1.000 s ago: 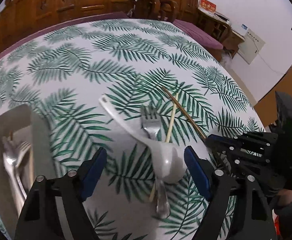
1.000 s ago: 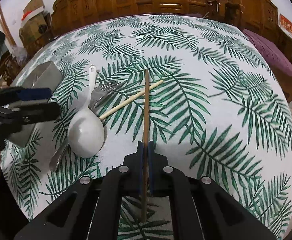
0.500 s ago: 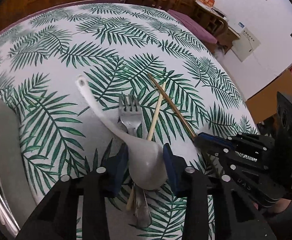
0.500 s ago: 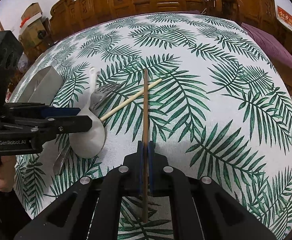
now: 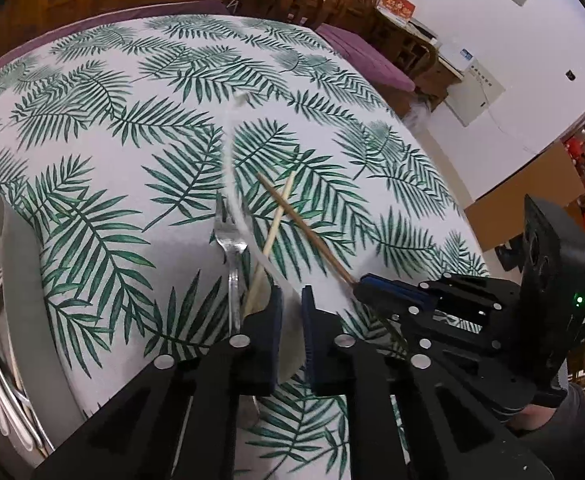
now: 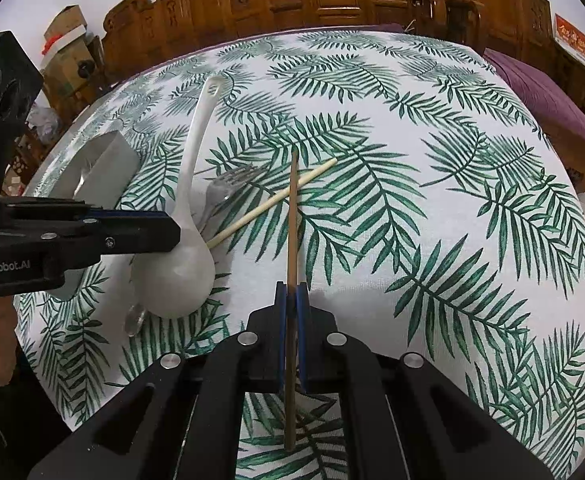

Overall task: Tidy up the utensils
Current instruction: 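Grasp a second white plastic spoon with the left tool while the right tool holds the chopstick, then carry the white plastic spoon into the tray and open the left tool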

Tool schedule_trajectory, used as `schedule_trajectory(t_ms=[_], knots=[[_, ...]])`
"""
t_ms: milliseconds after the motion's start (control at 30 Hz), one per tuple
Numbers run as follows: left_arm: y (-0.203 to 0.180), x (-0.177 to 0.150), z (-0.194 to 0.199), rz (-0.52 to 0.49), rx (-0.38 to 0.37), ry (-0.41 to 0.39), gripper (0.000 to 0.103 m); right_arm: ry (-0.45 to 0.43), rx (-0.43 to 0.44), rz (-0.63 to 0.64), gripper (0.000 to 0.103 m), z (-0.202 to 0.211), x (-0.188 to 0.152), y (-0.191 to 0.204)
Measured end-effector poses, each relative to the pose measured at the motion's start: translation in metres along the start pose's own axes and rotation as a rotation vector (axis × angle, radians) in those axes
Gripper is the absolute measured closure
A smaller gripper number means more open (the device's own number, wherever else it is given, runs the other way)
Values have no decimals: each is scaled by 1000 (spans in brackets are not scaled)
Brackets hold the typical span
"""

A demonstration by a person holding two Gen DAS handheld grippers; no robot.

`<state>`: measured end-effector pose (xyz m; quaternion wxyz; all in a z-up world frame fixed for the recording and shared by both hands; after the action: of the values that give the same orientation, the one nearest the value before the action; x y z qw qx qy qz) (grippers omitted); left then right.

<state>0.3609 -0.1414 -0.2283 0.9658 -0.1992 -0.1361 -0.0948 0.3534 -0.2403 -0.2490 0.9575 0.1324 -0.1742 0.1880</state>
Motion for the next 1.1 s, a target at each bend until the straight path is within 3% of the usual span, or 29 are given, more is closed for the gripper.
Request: schedule_trajectory(t_ms=[67, 533, 767, 900, 1100], knots=[[-3, -1, 4, -5, -9, 1, 102, -6, 0, 0, 97, 4, 0, 2], [-4, -16, 54, -3, 13, -61, 102, -46, -5, 13, 98, 28, -1, 26], [20, -32, 81, 27, 59, -84, 102, -83, -39, 9, 103, 35, 5, 40], [37, -44, 95, 55, 81, -97, 102, -71, -69, 30, 103, 30, 7, 49], [56, -59, 114, 81, 96, -118, 102, -40, -45, 20, 98, 7, 3, 57]])
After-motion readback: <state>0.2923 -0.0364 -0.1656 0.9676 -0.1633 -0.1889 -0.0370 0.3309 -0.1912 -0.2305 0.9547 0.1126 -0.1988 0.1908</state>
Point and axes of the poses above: each gripper's, at about its wrist camera, not at the fingertips, and z roughly against the way its jaws point, y to its left, x to its top, the point moved 4 cm from there along -z, roughly the way its jaws point, and after that the axes turned 8 degrees about y, right-handed, at the moved point
